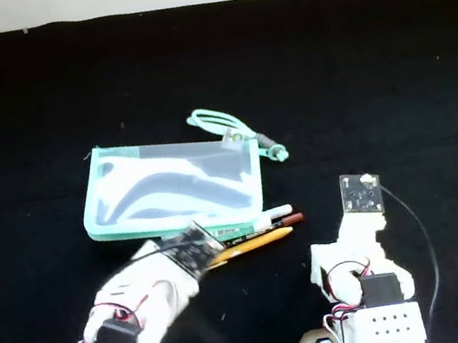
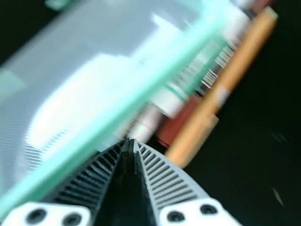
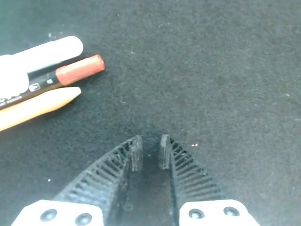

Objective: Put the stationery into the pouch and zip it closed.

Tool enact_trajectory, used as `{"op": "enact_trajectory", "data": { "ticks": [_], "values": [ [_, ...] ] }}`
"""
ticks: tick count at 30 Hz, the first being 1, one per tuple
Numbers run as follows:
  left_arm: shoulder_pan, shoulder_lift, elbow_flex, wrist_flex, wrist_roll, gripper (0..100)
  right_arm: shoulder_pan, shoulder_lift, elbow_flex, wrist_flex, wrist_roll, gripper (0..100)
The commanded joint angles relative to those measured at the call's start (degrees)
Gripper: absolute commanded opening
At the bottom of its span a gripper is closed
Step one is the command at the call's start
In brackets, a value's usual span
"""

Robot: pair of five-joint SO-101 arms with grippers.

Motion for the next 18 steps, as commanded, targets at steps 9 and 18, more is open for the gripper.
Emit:
{"op": "enact_trajectory", "data": {
  "ticks": [9,18],
  "values": [
    [-30.37,-0.31,0.31,-28.75,-0.35,1,-13.67,1.01,6.02,-17.63,-0.7,8.4],
    [-36.26,-0.04,-11.3,-28.75,-5.89,1,6.11,1.45,-17.1,-16.4,21.89,8.8]
  ]
}}
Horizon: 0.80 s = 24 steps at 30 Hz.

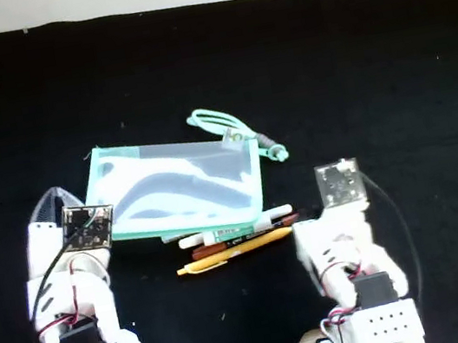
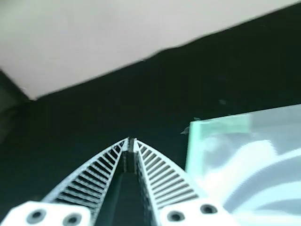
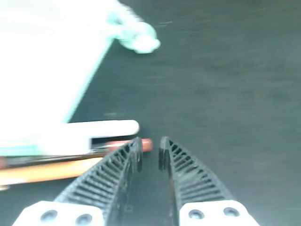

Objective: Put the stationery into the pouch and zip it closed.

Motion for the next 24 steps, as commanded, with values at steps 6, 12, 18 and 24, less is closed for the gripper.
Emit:
{"op": "enact_trajectory", "data": {
  "ticks": [6,12,18,24],
  "values": [
    [0.92,1.27,-32.92,6.86,-3.08,1,4.97,6.02,-47.69,25.98,11.08,18.6],
    [7.43,22.73,-66.15,17.32,-3.08,1,-1.1,27.56,-83.3,40.48,10.99,27.6],
    [8.4,59.47,-94.9,32.0,-3.08,1,-8.04,56.13,-107.65,44.26,10.9,27.6],
    [6.64,90.15,-107.12,58.55,-3.34,1,-7.25,83.03,-116.26,44.79,10.81,25.9]
  ]
}}
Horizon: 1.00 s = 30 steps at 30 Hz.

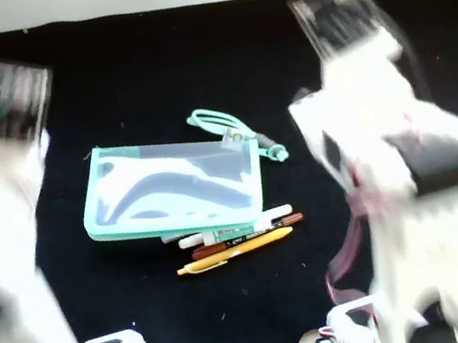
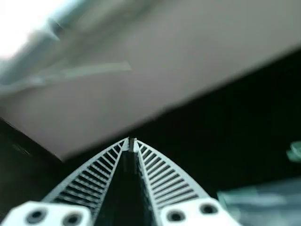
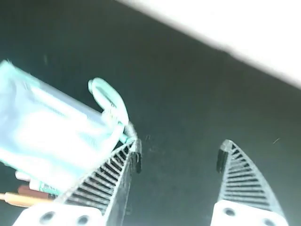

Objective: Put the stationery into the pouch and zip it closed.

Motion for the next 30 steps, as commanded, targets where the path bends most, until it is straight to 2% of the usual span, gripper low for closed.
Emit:
{"op": "enact_trajectory", "data": {
  "ticks": [1,6,12,15,22,25,30],
  "values": [
    [-1.36,19.3,-6.55,14.95,-0.62,1,0.48,16.04,-5.23,0.48,0.35,25.9],
    [-3.38,33.63,-10.07,17.32,-0.35,1,0.66,28.35,-9.1,0.13,-7.82,25.9],
    [-3.56,41.71,-15.96,16.44,-0.44,1,-0.92,39.96,-14.73,-5.76,-8.35,26.0],
    [-3.65,43.65,-20.0,16.18,-0.35,2,-2.77,46.73,-16.75,-13.14,-8.44,28.3],
    [-3.56,45.49,-27.47,14.59,-0.62,21,-8.48,58.33,-22.81,-19.12,-8.44,45.3],
    [-3.21,46.02,-27.65,13.45,-0.44,26,-9.71,63.08,-28.0,-23.25,-8.35,45.3],
    [-3.56,49.01,-27.38,16.0,-0.44,26,-10.77,71.08,-36.18,-24.22,-8.18,45.3]
  ]
}}
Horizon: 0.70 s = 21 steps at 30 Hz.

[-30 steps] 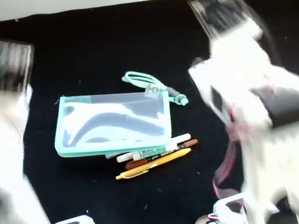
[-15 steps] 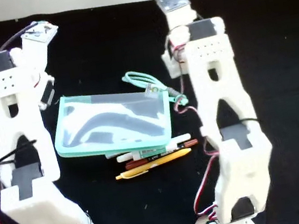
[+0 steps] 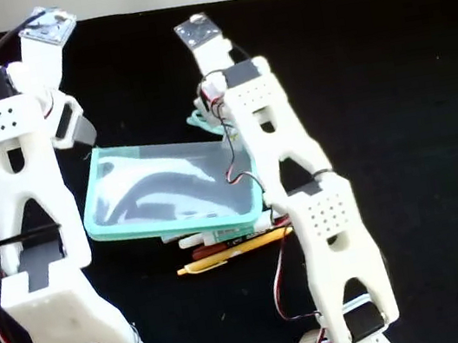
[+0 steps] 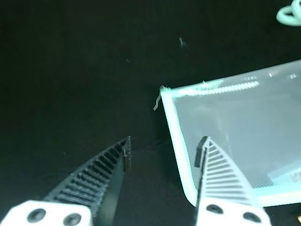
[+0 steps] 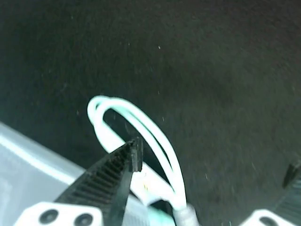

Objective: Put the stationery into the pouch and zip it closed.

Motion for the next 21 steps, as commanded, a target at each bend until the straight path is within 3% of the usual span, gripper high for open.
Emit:
{"op": "enact_trajectory", "data": {
  "ticks": [1,17,21],
  "values": [
    [-0.48,1.45,-1.98,1.05,-0.26,26,-0.66,2.95,-6.64,-1.01,-0.35,45.2],
    [-0.66,8.13,-1.98,2.11,-0.26,26,-1.98,13.93,-10.42,2.15,-0.09,44.3],
    [-0.66,8.13,-1.98,2.11,-0.18,26,-3.91,15.78,-10.59,8.66,8.18,40.9]
  ]
}}
